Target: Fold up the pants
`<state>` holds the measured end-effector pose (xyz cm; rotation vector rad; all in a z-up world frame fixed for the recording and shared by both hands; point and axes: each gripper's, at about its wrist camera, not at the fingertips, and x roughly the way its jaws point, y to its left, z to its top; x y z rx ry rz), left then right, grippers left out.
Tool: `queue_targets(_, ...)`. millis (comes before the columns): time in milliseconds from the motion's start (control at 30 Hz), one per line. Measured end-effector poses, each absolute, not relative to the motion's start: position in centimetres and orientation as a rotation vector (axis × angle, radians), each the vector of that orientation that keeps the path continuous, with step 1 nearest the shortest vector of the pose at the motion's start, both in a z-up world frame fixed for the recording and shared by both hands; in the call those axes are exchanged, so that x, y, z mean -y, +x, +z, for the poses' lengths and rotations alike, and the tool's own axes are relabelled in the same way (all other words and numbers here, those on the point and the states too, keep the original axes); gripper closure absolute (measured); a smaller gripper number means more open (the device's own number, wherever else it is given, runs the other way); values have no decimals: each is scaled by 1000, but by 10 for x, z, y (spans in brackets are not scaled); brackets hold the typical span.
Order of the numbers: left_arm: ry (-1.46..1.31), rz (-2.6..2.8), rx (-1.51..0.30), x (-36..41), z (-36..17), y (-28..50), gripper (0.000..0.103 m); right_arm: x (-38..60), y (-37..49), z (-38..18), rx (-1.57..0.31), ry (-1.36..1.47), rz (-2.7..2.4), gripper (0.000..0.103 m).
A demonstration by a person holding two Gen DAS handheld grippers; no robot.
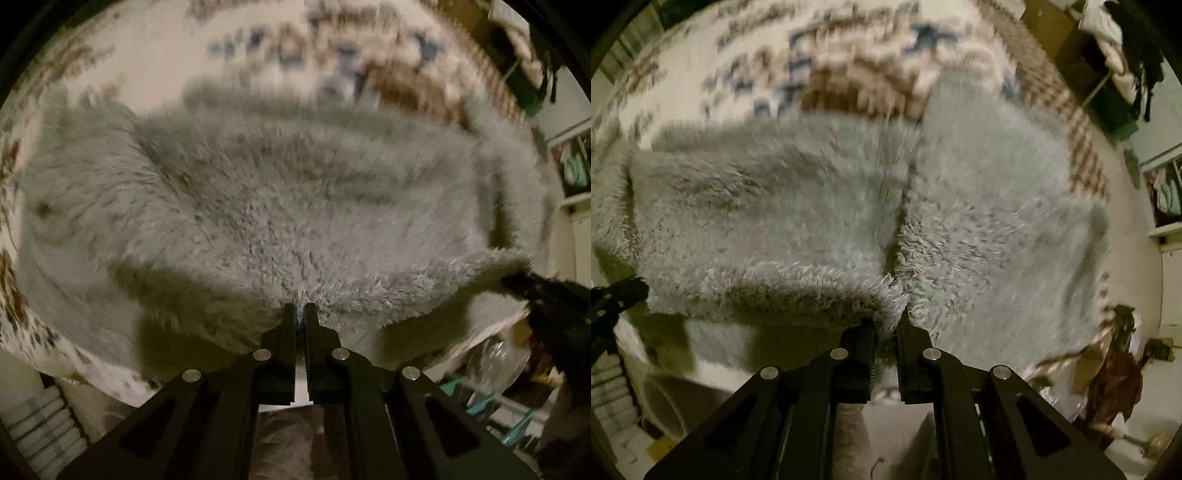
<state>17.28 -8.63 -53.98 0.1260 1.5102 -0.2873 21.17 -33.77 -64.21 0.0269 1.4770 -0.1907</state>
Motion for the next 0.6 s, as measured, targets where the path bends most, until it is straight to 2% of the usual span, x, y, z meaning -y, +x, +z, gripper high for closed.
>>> queue_targets(67,132,-248,-1540,84,-564,167,96,338,200,-670,-1536,60,-185,87)
queue_targets(133,87,-211,-1572,79,-571,165,89,342,192,-687,-1584,98,-184,62)
queue_targets(167,83,-190,-1578,78,-569,165,71,343,190,-689,-1599,113,-178,55)
queue_targets(200,72,-185,-1587,78,-566,165,56,346,188,-687,-1602,136,-169,39)
queue_targets(233,54,-179,-1595,76,-560,164,50,349,186,-681,-1596,168,-163,24)
queue_targets(267,41,-169,-1593,75,-554,164,41,355,182,-667,-1580,204,-167,20)
queue_targets(467,22,-73,-1459,85,-499,174,32,397,199,-601,-1445,316,-257,18)
queue_targets(600,64,-41,-1349,110,-495,205,30,422,263,-602,-1392,305,-326,18)
